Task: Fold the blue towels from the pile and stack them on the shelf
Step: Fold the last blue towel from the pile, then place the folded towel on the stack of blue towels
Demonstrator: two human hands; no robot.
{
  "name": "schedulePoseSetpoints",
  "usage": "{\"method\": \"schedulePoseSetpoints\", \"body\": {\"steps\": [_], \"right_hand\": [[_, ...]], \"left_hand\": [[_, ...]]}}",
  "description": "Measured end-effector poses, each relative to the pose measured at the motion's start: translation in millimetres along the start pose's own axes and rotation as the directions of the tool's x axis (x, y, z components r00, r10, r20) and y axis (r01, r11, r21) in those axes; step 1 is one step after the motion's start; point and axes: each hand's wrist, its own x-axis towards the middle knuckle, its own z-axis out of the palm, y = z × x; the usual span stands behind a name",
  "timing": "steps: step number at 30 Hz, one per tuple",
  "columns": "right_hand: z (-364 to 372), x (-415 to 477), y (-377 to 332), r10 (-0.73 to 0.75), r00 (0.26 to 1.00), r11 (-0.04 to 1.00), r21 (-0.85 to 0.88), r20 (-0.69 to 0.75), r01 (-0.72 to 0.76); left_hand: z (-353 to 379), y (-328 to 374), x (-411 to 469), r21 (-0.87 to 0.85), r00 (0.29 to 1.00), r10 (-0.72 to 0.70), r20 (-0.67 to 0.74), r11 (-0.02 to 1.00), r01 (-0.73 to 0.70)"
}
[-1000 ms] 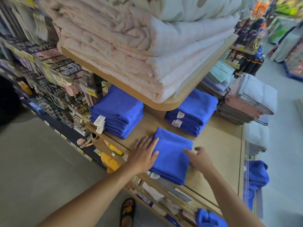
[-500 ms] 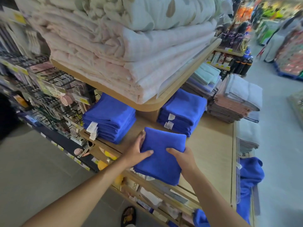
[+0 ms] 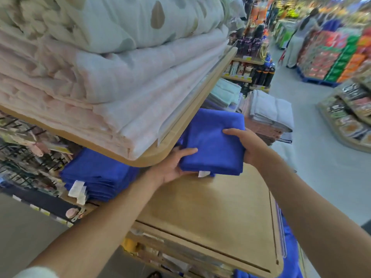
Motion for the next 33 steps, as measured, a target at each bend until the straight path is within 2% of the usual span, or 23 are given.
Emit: {"method": "schedulePoseSetpoints", "body": {"steps": [4,8,15,17,19,22,25,26,27,28,29,31,33], "right_hand": [[10.3,51.9,-23.2,0.102,0.991,0.994,0.057,-0.089,-0.097],[8.6,86.5,7.2,0.148,0.964,0.97,-0.16,-0.219,-0.185],[-5.3,103.1,19.7,0.026,0.974,0.989,-0.134,-0.223,-0.057],[-6.4,102.4,20.3,0.039,0.975,0.982,-0.171,-0.221,-0.078],[-8.3,97.5,26.7,0.075,0.972,0.979,-0.168,-0.222,-0.113],[-18.7,81.3,33.8,0.048,0.971,0.989,-0.124,-0.235,-0.079],[-53.1,53.0,45.3,-0.034,0.968,0.969,-0.245,-0.25,-0.029],[-69.6,39.5,50.6,-0.053,0.964,0.965,-0.262,-0.262,-0.019],[-86.8,25.6,56.9,-0.067,0.959,0.964,-0.266,-0.276,-0.009],[-104.3,10.0,64.2,-0.078,0.953,0.966,-0.258,-0.293,0.0],[-121.5,-5.9,72.7,-0.087,0.943,0.97,-0.241,-0.321,0.007],[-153.8,-38.1,92.5,-0.108,0.908,0.978,-0.209,-0.404,0.023],[-182.8,-68.7,117.9,-0.117,0.873,0.972,-0.235,-0.473,0.002]], "left_hand": [[-4.1,26.8,37.2,-0.15,0.993,0.028,-0.113,0.988,-0.045],[-10.8,12.5,59.4,-0.254,0.949,-0.105,-0.297,0.967,0.028],[3.5,11.0,70.8,-0.282,0.901,-0.086,-0.426,0.959,-0.042],[5.1,12.5,69.6,-0.288,0.895,-0.1,-0.436,0.957,-0.033],[6.2,11.2,64.8,-0.248,0.888,-0.105,-0.448,0.969,-0.011],[5.7,1.9,51.4,-0.11,0.867,-0.023,-0.497,0.993,-0.037],[2.2,-27.0,30.0,0.218,0.748,0.177,-0.639,0.975,-0.044],[1.7,-42.6,22.3,0.331,0.711,0.254,-0.656,0.943,-0.032],[2.6,-60.3,15.7,0.456,0.703,0.338,-0.626,0.89,-0.021],[5.8,-78.8,10.1,0.599,0.735,0.415,-0.537,0.801,-0.015],[11.7,-97.3,5.2,0.734,0.791,0.461,-0.401,0.679,-0.023],[30.2,-132.3,-1.1,0.898,0.885,0.452,-0.114,0.427,-0.102],[53.5,-161.9,-1.4,0.955,0.916,0.384,0.115,0.21,-0.208]]}}
